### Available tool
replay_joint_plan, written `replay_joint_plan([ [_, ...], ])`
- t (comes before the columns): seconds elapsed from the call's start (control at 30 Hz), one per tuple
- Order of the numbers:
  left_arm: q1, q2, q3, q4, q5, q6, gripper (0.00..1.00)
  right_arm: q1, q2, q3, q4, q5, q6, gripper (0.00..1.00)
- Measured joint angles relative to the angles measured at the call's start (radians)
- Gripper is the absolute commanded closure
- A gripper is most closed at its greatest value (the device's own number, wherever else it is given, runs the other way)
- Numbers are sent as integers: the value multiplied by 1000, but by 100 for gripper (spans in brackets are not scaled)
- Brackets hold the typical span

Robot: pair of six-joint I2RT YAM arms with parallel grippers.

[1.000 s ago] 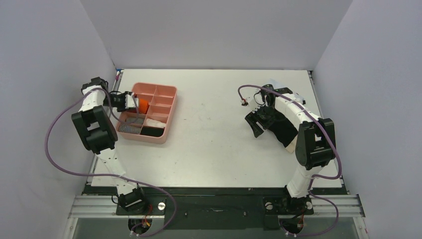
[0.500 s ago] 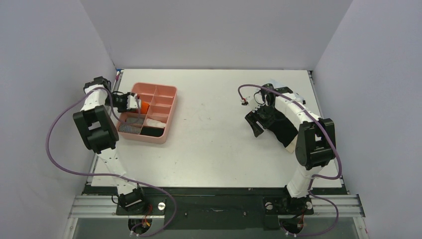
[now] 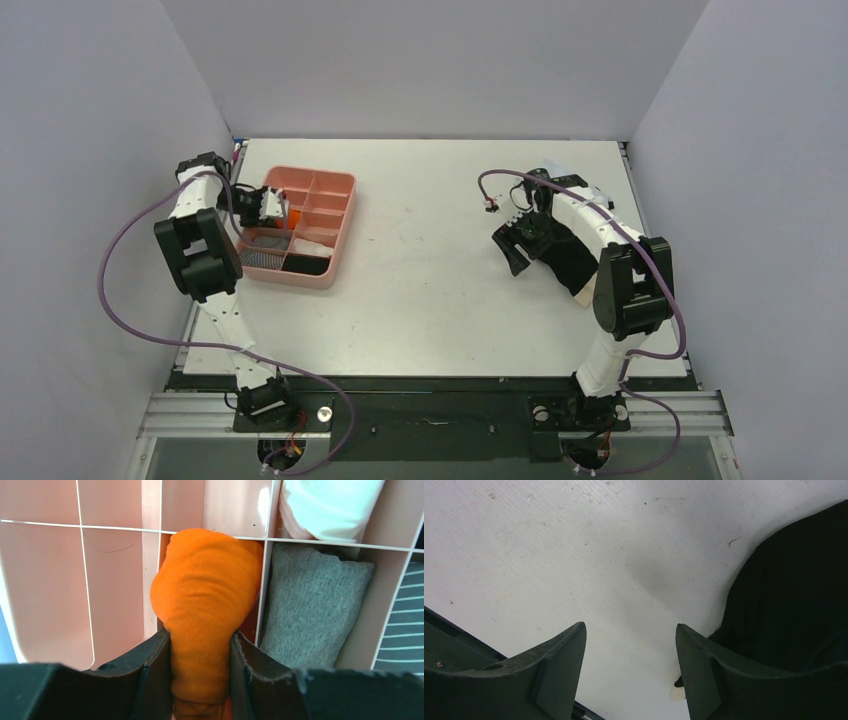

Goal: Roll the underwear
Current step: Place the underwear in the storage box.

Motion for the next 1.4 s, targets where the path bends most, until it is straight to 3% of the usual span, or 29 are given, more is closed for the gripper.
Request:
replay_joint_plan([
  [0.33, -1, 23, 46, -40, -2, 0, 49, 0, 0, 0, 0, 0, 2, 38],
  [0.47, -3, 26, 76, -67, -5, -1, 40, 0, 0, 0, 0, 0, 4, 38],
  [1.4, 5, 84, 226, -181, 6, -2, 30, 2, 11, 0, 0, 0, 4, 38],
])
